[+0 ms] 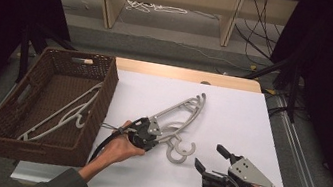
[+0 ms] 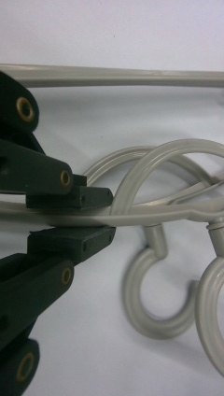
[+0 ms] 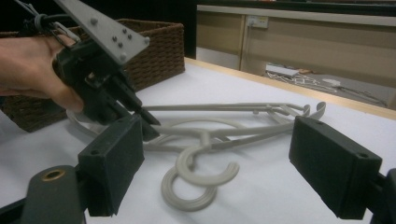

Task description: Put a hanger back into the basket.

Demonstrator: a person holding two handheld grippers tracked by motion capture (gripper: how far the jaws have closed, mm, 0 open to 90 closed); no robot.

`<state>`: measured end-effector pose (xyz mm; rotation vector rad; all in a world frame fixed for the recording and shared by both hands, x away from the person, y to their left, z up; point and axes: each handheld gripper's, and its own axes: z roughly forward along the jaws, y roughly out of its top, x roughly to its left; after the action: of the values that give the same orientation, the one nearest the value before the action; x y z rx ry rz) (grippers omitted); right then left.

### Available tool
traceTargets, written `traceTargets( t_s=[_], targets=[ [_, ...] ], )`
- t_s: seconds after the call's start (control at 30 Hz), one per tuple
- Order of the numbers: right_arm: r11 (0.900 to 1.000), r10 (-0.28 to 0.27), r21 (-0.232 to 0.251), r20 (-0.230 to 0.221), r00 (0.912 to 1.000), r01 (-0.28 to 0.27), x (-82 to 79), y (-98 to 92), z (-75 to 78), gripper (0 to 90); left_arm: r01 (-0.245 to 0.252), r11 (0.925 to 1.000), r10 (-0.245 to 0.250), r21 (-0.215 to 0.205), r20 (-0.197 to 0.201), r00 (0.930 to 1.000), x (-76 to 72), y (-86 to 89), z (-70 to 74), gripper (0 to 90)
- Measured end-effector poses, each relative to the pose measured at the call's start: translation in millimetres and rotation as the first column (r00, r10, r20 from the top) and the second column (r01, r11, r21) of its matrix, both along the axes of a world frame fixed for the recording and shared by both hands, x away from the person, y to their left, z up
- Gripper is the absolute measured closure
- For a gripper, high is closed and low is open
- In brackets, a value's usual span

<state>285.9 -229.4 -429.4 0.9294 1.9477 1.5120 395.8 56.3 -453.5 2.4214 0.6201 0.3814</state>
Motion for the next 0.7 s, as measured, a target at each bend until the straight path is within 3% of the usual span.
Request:
traceTargets(
  t_s=[0.2, 0.23, 0.33, 0.4, 0.7],
  targets=[
    [1.0, -0.005, -0.002, 0.009, 0.9999, 0.005, 0.9, -0.9, 0.1, 18.8, -0.024, 0.9965, 0.025, -0.08, 0.013, 0.9996, -1.5, 4.0, 11.5, 81.4],
    [1.0, -0.006, 0.001, 0.008, 1.0, 0.006, 0.7, -0.5, -0.1, 18.8, -0.016, 0.9969, 0.018, -0.077, 0.025, 0.9995, -0.9, 5.3, 14.4, 81.4],
    [1.0, 0.001, 0.009, 0.002, 1.0, -0.001, 0.3, 0.5, 0.0, 18.8, -0.033, 0.9917, 0.035, -0.125, 0.013, 0.9993, -1.0, 8.4, 19.4, 81.5],
    [1.0, -0.008, -0.001, 0.016, 0.9998, 0.008, -0.4, 1.0, 0.1, 18.7, -0.044, 0.9902, 0.046, -0.133, 0.019, 0.9987, -1.2, 10.1, 23.9, 81.6],
    [1.0, -0.001, 0.014, 0.002, 1.0, 0.001, 0.3, 0.9, -0.4, 18.8, -0.068, 0.9522, 0.062, -0.298, -0.029, 0.9976, -4.2, 20.7, 49.8, 81.7]
  ],
)
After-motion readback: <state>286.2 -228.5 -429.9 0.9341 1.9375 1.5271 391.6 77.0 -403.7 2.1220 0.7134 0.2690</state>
